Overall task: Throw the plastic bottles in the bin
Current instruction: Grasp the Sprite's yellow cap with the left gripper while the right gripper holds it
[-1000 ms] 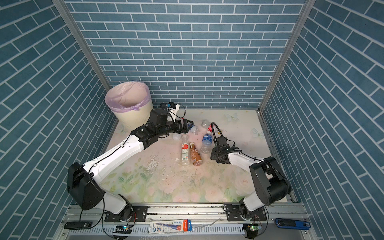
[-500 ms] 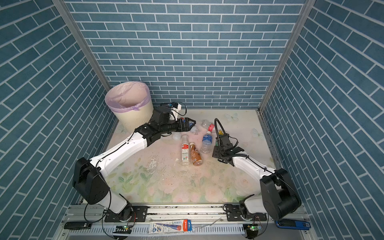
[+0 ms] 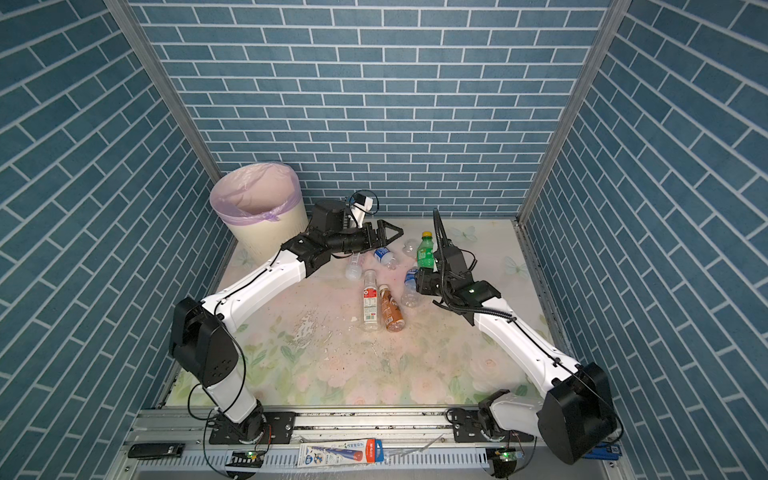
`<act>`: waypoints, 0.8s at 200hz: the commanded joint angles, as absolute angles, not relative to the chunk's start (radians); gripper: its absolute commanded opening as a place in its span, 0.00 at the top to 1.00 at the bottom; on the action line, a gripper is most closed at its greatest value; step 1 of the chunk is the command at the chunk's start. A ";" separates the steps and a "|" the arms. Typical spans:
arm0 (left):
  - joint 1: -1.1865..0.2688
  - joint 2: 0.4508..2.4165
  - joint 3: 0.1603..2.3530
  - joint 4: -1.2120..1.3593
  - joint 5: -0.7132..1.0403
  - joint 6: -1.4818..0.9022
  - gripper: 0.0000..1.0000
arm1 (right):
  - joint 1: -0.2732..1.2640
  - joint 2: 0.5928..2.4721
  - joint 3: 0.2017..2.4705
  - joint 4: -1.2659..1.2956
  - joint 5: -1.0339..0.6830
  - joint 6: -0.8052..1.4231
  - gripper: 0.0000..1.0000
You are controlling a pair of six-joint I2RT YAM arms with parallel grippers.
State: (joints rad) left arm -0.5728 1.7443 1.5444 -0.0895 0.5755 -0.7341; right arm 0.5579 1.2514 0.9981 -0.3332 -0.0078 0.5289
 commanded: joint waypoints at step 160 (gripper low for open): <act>-0.514 1.815 1.540 0.071 0.560 -0.889 0.41 | 0.730 1.320 1.126 -0.152 -0.083 0.411 0.65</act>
